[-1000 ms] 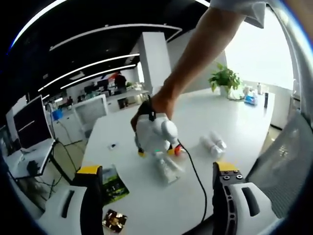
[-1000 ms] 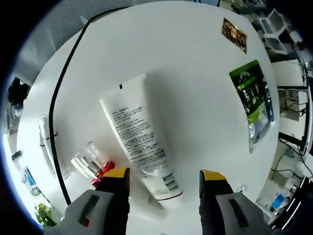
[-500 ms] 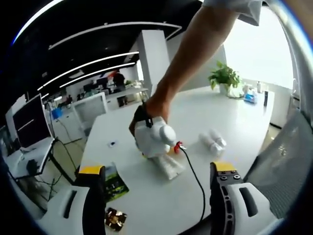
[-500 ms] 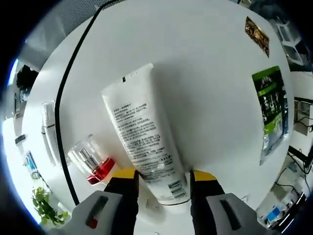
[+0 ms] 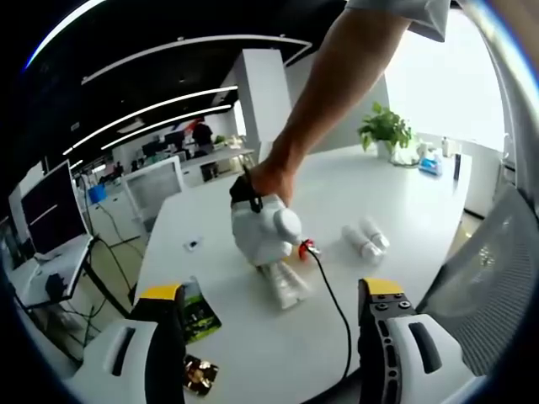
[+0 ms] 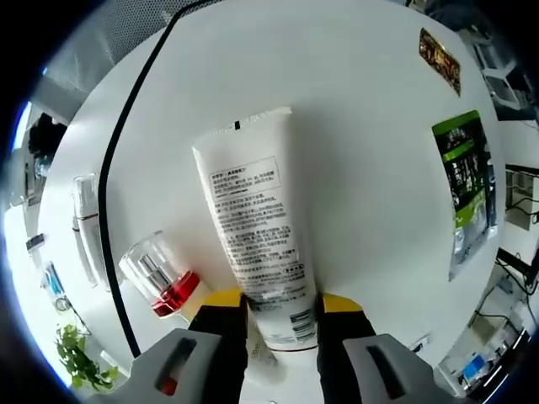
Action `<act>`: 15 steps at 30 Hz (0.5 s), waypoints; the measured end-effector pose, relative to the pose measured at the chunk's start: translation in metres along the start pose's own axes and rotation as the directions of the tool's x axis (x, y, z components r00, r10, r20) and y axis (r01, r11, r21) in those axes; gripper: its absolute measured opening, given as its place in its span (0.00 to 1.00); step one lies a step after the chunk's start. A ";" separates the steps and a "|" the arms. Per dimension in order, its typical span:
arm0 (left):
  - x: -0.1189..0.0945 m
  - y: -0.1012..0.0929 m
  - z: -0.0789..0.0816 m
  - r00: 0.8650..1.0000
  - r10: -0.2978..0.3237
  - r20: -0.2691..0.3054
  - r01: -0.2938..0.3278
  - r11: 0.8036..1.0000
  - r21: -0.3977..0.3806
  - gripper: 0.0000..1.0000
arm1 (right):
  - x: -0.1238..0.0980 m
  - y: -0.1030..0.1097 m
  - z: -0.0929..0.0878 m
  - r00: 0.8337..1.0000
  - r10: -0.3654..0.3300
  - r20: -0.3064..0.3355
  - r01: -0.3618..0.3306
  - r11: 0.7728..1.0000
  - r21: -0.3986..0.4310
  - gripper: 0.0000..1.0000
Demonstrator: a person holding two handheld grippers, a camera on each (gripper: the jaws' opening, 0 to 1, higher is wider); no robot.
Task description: Arrange the skincare products in the storage area until every visible bottle or jar stands upright without overlapping.
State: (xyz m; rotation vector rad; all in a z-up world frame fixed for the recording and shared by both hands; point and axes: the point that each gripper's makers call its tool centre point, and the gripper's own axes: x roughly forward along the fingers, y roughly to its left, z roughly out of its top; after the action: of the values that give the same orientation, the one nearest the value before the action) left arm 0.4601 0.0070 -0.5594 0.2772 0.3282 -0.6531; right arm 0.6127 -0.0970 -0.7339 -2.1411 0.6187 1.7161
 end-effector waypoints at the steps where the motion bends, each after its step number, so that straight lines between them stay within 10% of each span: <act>1: 0.000 0.000 0.000 1.000 0.000 0.000 0.000 1.000 0.001 0.80 | 0.000 0.000 0.000 1.000 -0.001 0.003 0.001 1.000 0.008 0.22; 15: 0.000 0.000 0.000 1.000 -0.003 0.002 0.003 1.000 0.000 0.79 | -0.022 -0.025 0.003 0.992 -0.114 0.061 0.101 0.979 0.175 0.19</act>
State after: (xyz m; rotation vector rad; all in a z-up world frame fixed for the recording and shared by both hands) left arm 0.4605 0.0072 -0.5591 0.2757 0.3267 -0.6557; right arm 0.6198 -0.0711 -0.7139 -1.9510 0.5964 1.6122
